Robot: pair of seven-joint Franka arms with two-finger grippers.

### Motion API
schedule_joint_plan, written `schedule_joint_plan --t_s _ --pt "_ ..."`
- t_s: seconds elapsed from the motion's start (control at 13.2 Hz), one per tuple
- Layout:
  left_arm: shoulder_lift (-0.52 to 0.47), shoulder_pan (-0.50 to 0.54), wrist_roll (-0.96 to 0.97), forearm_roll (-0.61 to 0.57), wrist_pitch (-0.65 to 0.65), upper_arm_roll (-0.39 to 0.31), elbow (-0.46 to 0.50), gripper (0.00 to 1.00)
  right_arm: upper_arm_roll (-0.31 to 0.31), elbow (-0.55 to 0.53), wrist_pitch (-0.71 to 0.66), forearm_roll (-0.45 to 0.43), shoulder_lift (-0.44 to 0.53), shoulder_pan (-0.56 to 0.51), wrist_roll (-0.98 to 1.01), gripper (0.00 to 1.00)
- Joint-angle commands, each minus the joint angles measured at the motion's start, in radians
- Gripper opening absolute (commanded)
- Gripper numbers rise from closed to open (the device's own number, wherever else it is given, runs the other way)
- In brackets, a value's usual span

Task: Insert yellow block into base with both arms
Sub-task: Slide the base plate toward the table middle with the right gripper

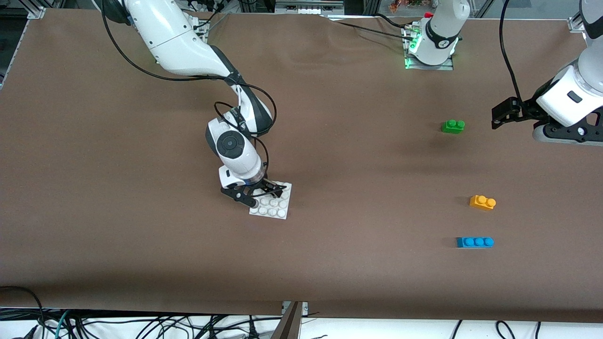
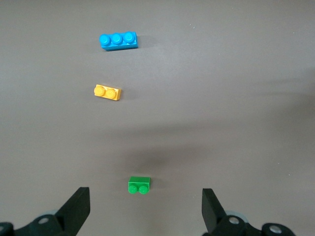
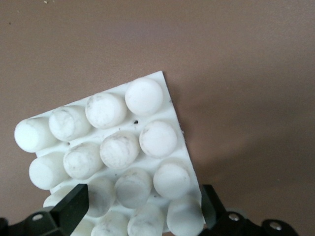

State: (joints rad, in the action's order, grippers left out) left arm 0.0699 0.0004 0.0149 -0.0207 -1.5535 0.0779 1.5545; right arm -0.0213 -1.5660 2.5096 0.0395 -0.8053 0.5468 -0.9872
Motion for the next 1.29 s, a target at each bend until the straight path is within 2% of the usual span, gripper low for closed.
schedule_joint_plan --t_s 0.0,0.15,0.53,1.06,1.22 --pt "0.001 0.004 0.005 0.021 0.015 0.003 -0.014 1.00 0.003 0.052 -0.003 0.010 -0.041 0.021 -0.019 1.00" --pt "0.001 0.006 0.005 0.021 0.015 0.003 -0.014 1.00 -0.009 0.089 -0.002 -0.003 -0.067 0.047 -0.008 1.00" --pt "0.001 0.006 0.005 0.021 0.015 0.003 -0.014 1.00 -0.025 0.115 -0.002 -0.113 -0.084 0.093 0.034 1.00" --pt "0.001 0.006 0.005 0.021 0.015 0.003 -0.014 1.00 -0.037 0.172 0.005 -0.115 -0.126 0.130 0.021 1.00" --pt "0.001 0.006 0.005 0.021 0.013 0.003 -0.014 1.00 -0.035 0.227 0.008 -0.115 -0.159 0.154 -0.016 1.00"
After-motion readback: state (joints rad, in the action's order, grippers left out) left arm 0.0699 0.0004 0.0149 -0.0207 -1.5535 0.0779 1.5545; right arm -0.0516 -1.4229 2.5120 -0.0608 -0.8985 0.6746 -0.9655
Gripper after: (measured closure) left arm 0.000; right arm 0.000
